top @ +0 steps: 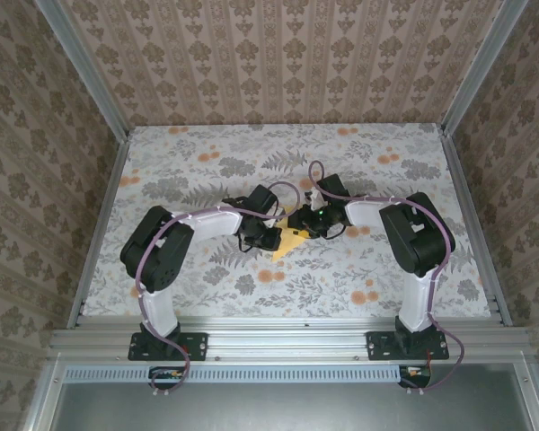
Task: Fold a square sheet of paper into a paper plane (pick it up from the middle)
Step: Fourth fold the wing at the center of the table.
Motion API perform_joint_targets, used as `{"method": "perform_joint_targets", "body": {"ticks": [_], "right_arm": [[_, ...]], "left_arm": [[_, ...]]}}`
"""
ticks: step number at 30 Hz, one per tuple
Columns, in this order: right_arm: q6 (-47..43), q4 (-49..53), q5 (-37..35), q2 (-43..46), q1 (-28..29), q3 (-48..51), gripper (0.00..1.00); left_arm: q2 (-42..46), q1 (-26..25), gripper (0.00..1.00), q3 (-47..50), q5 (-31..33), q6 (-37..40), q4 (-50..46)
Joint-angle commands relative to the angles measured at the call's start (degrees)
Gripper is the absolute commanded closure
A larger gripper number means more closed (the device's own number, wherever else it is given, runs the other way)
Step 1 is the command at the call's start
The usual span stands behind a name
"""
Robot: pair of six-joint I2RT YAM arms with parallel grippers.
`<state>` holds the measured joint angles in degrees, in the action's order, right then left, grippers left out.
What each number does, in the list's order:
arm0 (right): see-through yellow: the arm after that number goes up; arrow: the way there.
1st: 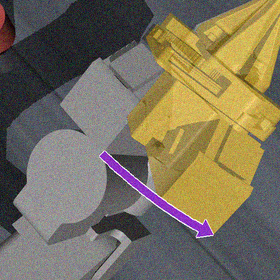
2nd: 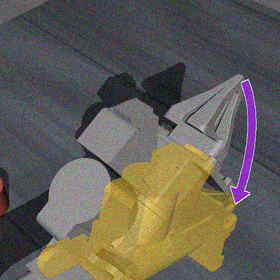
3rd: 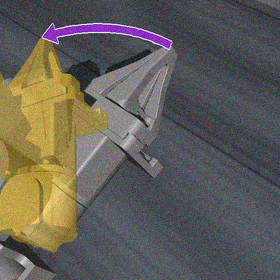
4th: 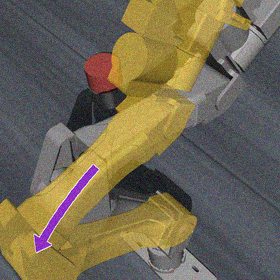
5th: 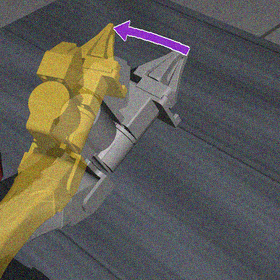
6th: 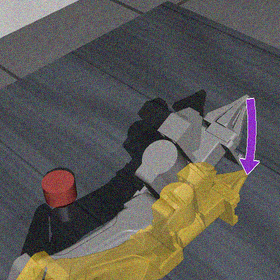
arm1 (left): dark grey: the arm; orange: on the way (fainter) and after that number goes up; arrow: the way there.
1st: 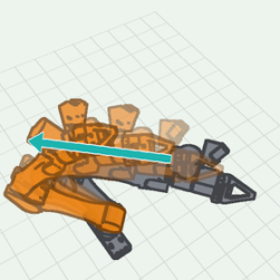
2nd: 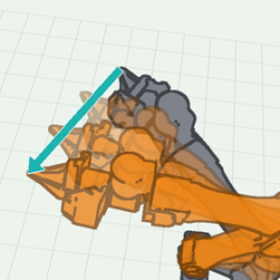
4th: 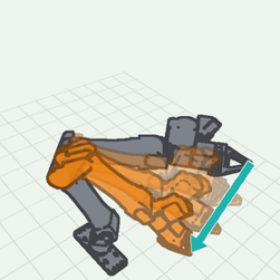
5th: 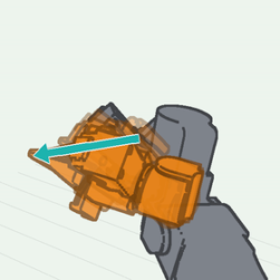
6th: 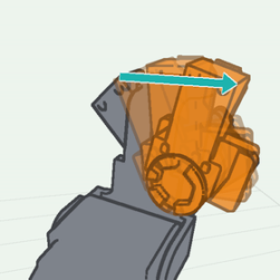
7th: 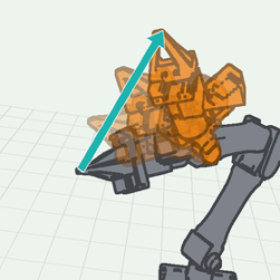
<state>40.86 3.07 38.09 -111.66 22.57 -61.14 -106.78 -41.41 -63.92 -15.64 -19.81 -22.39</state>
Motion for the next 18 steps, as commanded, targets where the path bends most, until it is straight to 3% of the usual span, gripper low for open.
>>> {"method": "perform_joint_targets", "body": {"ticks": [1,18], "right_arm": [[0.5,0.9,-1.5,-1.4,0.3,-1.9,0.59],[-0.4,6.1,-9.0,-3.4,0.4,-6.2,0.58]], "left_arm": [[-1.2,1.0,0.9,2.2,1.4,1.1,1.4],[-2.3,1.8,0.94,3.8,1.2,1.8,2.6]]}}
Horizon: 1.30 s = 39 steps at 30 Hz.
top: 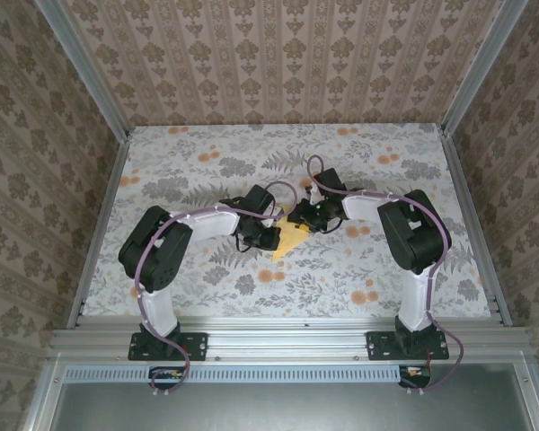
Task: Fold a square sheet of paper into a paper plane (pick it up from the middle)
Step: Fourth fold the wing at the center of the table.
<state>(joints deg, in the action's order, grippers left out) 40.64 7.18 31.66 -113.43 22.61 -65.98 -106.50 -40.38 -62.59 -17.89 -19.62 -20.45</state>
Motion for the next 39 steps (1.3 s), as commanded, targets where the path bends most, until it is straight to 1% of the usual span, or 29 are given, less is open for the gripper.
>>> {"method": "perform_joint_targets", "body": {"ticks": [1,7,12,21,29,33,39], "right_arm": [[0.3,1.3,-1.8,-1.8,0.3,-1.4,0.58],[5.3,-7.1,3.9,-2.2,0.3,0.5,0.59],[7.2,-9.9,6.4,-1.8,0.3,1.1,0.59],[6.5,-9.7,7.5,-0.6,1.2,3.1,0.6],[6.6,-11.4,8.4,-0.6,2.7,5.4,0.65],[6.7,-12.1,8.5,-0.8,3.0,5.8,0.69],[5.1,-10.0,7.1,1.3,3.0,5.0,0.69]], "left_arm": [[-2.7,0.8,0.95,2.5,3.4,1.6,0.6],[-2.9,0.9,0.95,2.5,3.2,1.7,0.7],[-3.2,1.0,0.95,2.5,3.0,1.8,0.7],[-3.0,1.3,0.94,2.3,1.7,1.4,1.2],[-1.3,1.9,0.91,2.5,-1.2,0.3,2.3],[0.0,2.2,0.86,2.5,-2.0,-0.1,2.0],[3.0,2.4,0.85,1.9,-1.6,0.3,-0.1]]}}
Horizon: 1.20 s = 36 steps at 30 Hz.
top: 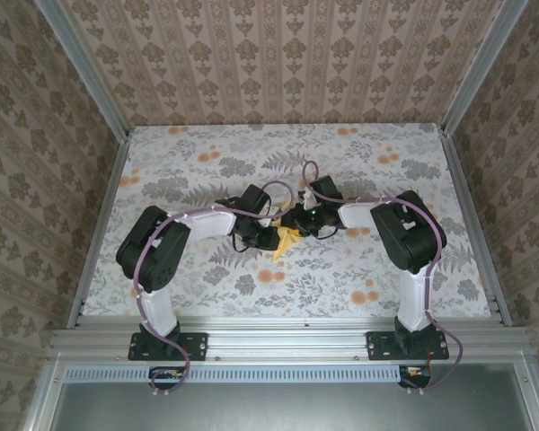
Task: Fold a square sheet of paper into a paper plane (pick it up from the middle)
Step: Fourth fold the wing at the center of the table, then turn over the paper at the center of the table.
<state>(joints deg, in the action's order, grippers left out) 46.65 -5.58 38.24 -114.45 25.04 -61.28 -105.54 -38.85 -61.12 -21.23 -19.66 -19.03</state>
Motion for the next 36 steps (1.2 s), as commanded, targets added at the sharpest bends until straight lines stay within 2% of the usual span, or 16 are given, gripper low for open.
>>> {"method": "perform_joint_targets", "body": {"ticks": [1,15,23,26,28,32,36], "right_arm": [[-1.6,3.6,0.1,2.7,0.5,-0.2,0.68],[-4.6,7.4,-1.1,1.2,0.4,-5.3,0.68],[-4.3,6.5,-0.5,-0.2,0.8,-4.2,0.69],[-4.2,5.7,0.0,-0.6,1.0,-3.6,0.71],[-4.2,5.6,0.2,-0.5,1.0,-3.6,0.75],[-4.5,5.7,0.4,0.8,1.0,-3.9,0.9],[-4.0,4.8,2.0,2.9,0.6,-4.2,0.96]], "left_arm": [[2.2,0.9,0.85,0.4,1.6,0.4,-1.8],[3.1,1.1,0.81,0.0,0.6,0.9,-2.9],[3.7,1.3,0.79,0.0,-0.2,0.0,-2.1],[4.4,1.5,0.75,0.0,-0.7,-0.6,-2.1],[5.5,1.8,0.72,0.3,-1.1,-1.3,-2.2],[8.3,2.9,0.62,1.1,-1.4,-2.8,-2.4],[12.1,4.8,0.53,2.8,-2.5,-5.3,-1.0]]}}
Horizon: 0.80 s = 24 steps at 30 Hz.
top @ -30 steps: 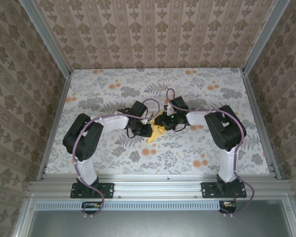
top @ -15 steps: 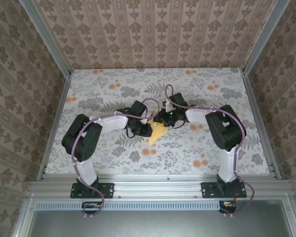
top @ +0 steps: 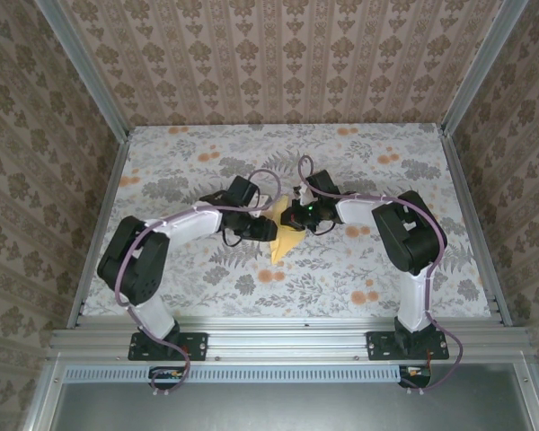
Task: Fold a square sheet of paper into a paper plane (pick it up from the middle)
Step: Turn over the paper at the center of the table.
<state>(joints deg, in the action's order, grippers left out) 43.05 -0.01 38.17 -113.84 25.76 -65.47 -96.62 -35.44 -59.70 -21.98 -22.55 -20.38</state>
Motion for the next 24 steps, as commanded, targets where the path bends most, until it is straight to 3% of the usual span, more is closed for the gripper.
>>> {"method": "perform_joint_targets", "body": {"ticks": [1,7,13,19,24], "right_arm": [[0.3,-1.8,2.9,2.8,-0.2,0.1,0.96],[5.6,-8.4,6.8,6.2,-1.1,0.8,0.99],[11.8,-15.0,9.6,9.2,-2.0,0.5,1.0],[17.3,-20.8,10.9,11.4,-2.1,0.2,1.0],[20.2,-24.1,11.1,12.6,-2.2,0.9,1.0]], "left_arm": [[4.4,2.0,0.49,2.2,-2.4,-3.4,1.0],[10.3,4.8,0.4,7.2,-8.3,-9.3,5.9],[19.3,5.5,0.29,12.4,-9.9,-16.1,10.7],[24.0,5.8,0.27,18.1,-14.2,-26.4,21.9],[25.6,5.9,0.29,19.2,-14.5,-30.2,24.7]]}}
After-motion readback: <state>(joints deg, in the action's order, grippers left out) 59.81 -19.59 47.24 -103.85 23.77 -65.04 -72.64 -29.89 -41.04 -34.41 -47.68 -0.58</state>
